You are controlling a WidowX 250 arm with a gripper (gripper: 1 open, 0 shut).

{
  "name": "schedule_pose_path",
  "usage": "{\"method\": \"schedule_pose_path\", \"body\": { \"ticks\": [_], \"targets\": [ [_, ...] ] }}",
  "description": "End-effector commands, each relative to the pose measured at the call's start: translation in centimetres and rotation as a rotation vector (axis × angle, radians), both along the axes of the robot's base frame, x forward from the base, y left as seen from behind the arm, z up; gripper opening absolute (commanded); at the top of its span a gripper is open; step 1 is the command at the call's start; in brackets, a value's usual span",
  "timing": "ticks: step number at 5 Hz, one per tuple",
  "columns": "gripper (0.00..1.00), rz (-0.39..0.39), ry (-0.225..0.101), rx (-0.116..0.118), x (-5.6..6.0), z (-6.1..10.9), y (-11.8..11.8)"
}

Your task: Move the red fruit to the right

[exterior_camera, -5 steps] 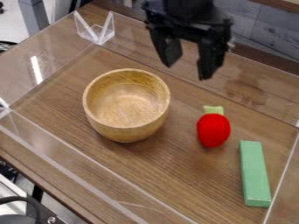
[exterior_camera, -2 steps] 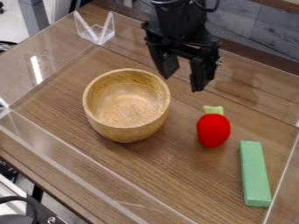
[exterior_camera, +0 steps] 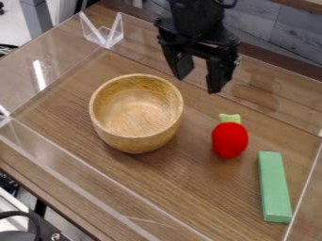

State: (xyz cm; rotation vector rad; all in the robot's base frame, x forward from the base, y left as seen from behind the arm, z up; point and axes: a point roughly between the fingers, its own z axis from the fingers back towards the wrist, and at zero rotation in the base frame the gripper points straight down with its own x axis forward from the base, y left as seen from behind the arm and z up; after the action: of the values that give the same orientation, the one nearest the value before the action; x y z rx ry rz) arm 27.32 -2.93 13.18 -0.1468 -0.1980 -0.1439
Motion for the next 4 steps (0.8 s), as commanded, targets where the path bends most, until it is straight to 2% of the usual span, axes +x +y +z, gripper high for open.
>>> {"method": "schedule_pose_path", "body": {
  "ticks": [1, 3, 4],
  "targets": [
    [1.00, 0.027, -0.051, 0.002, 1.3, 1.1, 0.5],
    [1.00, 0.081, -0.050, 0.010, -0.9, 1.3, -0.6],
    [1.00, 0.049, -0.046, 0.012, -0.5, 1.1, 0.2]
  ]
}}
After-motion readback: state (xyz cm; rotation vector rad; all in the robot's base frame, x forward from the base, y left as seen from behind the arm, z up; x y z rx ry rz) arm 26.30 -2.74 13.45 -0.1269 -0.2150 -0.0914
